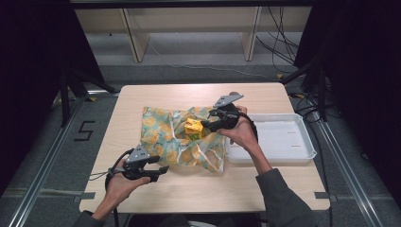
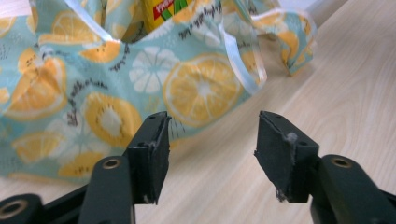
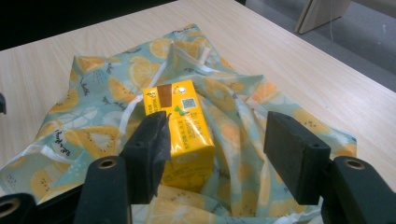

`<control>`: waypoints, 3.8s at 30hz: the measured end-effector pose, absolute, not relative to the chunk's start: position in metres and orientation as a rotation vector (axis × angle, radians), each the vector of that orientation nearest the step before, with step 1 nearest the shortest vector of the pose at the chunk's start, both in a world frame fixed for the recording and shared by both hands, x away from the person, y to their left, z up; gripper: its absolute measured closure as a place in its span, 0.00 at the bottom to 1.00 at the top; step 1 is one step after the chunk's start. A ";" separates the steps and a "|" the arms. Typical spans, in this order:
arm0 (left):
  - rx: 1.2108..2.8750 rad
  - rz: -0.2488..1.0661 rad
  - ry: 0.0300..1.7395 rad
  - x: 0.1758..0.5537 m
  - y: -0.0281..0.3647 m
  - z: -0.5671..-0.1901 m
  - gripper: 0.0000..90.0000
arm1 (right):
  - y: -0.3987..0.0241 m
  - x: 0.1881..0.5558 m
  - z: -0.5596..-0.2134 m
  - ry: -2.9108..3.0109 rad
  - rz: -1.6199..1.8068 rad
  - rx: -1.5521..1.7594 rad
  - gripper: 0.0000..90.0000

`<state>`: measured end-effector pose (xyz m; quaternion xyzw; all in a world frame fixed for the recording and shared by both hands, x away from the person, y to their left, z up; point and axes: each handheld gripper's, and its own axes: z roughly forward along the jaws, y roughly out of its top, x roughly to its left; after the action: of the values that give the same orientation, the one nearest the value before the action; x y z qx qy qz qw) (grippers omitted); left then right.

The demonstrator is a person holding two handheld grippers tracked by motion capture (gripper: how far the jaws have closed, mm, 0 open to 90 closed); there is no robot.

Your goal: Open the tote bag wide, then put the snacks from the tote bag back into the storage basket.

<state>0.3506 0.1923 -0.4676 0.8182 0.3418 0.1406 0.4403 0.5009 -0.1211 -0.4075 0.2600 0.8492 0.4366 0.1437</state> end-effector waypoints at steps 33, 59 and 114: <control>2.062 0.406 0.918 0.314 0.197 -0.493 0.23 | -0.099 0.503 -0.423 2.533 1.208 0.666 0.30; 2.079 0.411 0.891 0.310 0.195 -0.495 0.23 | -0.079 0.515 -0.435 2.577 1.172 0.607 0.35; 2.110 0.418 0.867 0.313 0.198 -0.497 0.23 | -0.073 0.517 -0.441 2.641 1.106 0.513 0.56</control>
<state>0.3130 0.1975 -0.4974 0.8340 0.3425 0.1654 0.3997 0.5168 -0.0730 -0.4405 0.1752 0.9017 0.3777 0.1163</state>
